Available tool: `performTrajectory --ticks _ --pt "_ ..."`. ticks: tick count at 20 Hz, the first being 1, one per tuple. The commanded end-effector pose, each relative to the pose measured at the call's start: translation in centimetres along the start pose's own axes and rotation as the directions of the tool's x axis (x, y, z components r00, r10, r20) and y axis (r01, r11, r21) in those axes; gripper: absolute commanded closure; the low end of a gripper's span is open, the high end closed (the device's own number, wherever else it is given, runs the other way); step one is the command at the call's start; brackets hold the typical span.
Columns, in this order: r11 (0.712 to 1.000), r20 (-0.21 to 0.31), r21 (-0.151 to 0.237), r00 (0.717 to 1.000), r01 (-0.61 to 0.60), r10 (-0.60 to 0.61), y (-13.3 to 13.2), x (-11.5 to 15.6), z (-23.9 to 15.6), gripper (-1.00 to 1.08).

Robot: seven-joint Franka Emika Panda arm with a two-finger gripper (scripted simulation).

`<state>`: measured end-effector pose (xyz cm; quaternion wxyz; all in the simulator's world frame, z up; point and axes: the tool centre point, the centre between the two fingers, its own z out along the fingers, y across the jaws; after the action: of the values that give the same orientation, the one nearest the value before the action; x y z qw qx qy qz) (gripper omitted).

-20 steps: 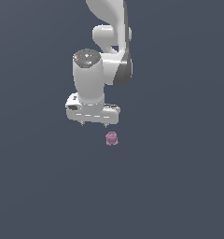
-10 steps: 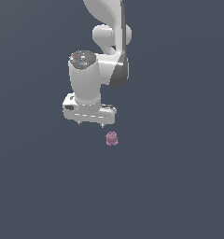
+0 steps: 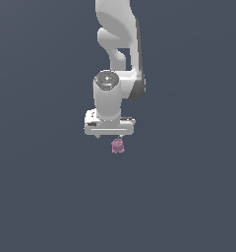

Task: Pick up the object and move it to a goal position.

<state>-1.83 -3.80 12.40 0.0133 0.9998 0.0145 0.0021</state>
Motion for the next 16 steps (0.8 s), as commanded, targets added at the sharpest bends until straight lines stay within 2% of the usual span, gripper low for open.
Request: performTrajectory --ticks 1,7,16 --pt "0.999 0.001 0.011 0.999 0.038 -0.038 -1.7 -0.3 1.4 -0.92" --pt "0.996 0.001 0.026 0.996 0.085 -0.085 -3.7 -0.8 3.2 -0.92" --pt "0.996 0.002 0.026 0.996 0.086 -0.086 -3.8 -0.9 4.4 -0.92"
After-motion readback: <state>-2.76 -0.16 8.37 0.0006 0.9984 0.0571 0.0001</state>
